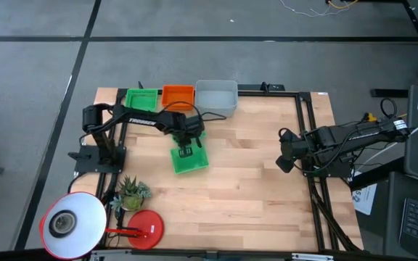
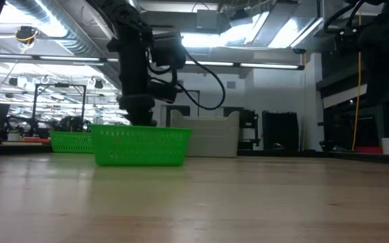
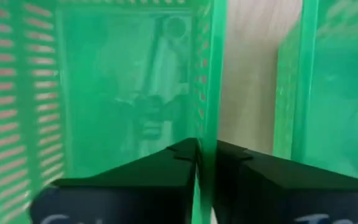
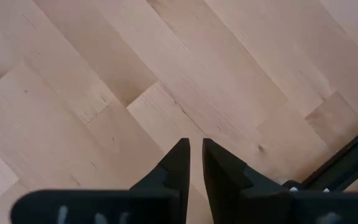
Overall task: Stack baskets by color
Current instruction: Stack the middle green bin on the top green bin, then stack the bottom green bin on the top green bins
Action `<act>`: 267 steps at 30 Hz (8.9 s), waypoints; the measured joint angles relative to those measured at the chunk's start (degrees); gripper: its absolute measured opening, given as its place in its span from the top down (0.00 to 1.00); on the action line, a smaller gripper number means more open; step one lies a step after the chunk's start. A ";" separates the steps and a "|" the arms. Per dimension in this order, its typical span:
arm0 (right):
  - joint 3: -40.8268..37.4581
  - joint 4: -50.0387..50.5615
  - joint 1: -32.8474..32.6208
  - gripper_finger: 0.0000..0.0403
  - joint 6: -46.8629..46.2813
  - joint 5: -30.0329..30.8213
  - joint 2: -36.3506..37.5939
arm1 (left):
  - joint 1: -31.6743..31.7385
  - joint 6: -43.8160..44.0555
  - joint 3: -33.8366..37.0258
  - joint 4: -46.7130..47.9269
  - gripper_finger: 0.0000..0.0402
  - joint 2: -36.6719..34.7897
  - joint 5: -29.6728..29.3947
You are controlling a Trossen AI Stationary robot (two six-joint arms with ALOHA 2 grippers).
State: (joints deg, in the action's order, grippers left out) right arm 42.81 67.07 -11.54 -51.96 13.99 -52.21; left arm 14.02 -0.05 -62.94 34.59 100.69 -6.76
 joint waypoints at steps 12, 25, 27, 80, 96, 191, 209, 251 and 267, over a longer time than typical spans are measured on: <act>0.02 -0.02 0.01 0.89 0.02 1.43 -0.01 | -2.87 4.69 0.00 21.77 1.00 -13.73 -18.27; 0.02 -1.37 0.01 0.89 0.00 2.90 -0.01 | 17.85 -7.72 -0.02 35.20 1.00 -16.38 -25.57; 0.02 -1.50 0.01 0.89 0.38 2.92 -0.01 | 20.77 -7.81 -0.02 35.36 1.00 -15.16 -26.20; 0.04 -2.21 -0.01 0.89 1.46 2.90 -0.01 | 26.58 -28.14 -0.02 27.89 0.77 -11.76 -39.34; 0.04 -2.19 -0.01 0.89 1.46 2.90 -0.01 | 25.20 -21.52 -0.02 28.46 0.73 -11.76 -38.78; 0.04 -2.84 -0.01 0.89 1.66 2.99 -0.19 | 29.98 -24.13 -11.28 34.54 1.00 -3.58 -45.08; 0.04 -2.82 -0.01 0.89 2.16 3.03 -0.19 | 28.19 -25.68 -11.30 32.87 0.74 -0.20 -55.39; 0.02 -2.80 -0.01 0.89 2.86 3.49 -0.19 | 27.99 -9.09 -11.30 31.75 0.74 6.60 -58.10; 0.02 -2.78 -0.01 0.89 2.93 2.69 -0.17 | 30.22 -10.38 -12.26 24.88 0.74 8.20 -58.97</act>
State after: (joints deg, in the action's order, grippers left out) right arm 42.83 64.29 -11.55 -49.03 16.68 -52.38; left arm 44.24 -10.42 -75.19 59.47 108.88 -65.74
